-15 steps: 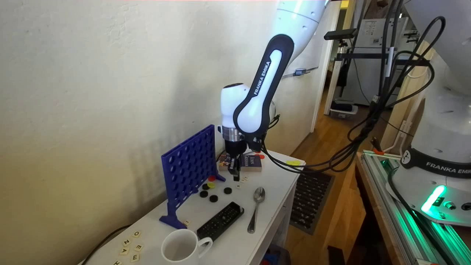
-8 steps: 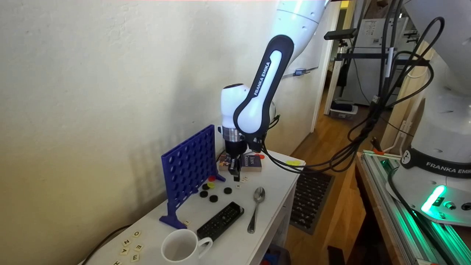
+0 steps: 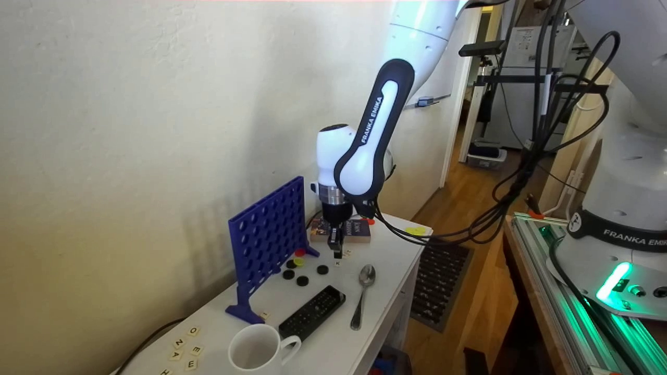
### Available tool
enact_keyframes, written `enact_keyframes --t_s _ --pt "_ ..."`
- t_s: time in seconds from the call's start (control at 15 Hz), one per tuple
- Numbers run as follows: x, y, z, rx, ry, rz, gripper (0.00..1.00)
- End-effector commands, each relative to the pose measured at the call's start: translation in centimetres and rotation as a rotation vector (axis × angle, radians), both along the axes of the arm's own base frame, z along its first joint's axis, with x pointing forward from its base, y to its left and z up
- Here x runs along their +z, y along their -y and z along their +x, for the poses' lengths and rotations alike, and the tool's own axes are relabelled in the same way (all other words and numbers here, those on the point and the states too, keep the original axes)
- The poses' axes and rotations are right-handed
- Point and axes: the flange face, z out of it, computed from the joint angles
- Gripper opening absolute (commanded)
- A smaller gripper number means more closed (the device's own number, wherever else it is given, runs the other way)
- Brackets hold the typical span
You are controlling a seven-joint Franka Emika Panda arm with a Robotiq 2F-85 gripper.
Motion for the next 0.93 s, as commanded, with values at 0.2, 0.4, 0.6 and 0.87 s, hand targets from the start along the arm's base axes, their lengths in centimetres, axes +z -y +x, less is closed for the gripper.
enact_keyframes --t_s 0.2,0.4,0.6,0.87 --pt "-1.8 0.2 0.0 0.067 0.011 -0.01 0.0" --pt "-2.4 0.2 0.1 0.071 0.037 -0.001 0.0" --pt "-2.8 0.2 0.1 0.084 0.047 -0.009 0.0" --pt "-3.0 0.3 -0.1 0.107 0.034 -0.006 0.0"
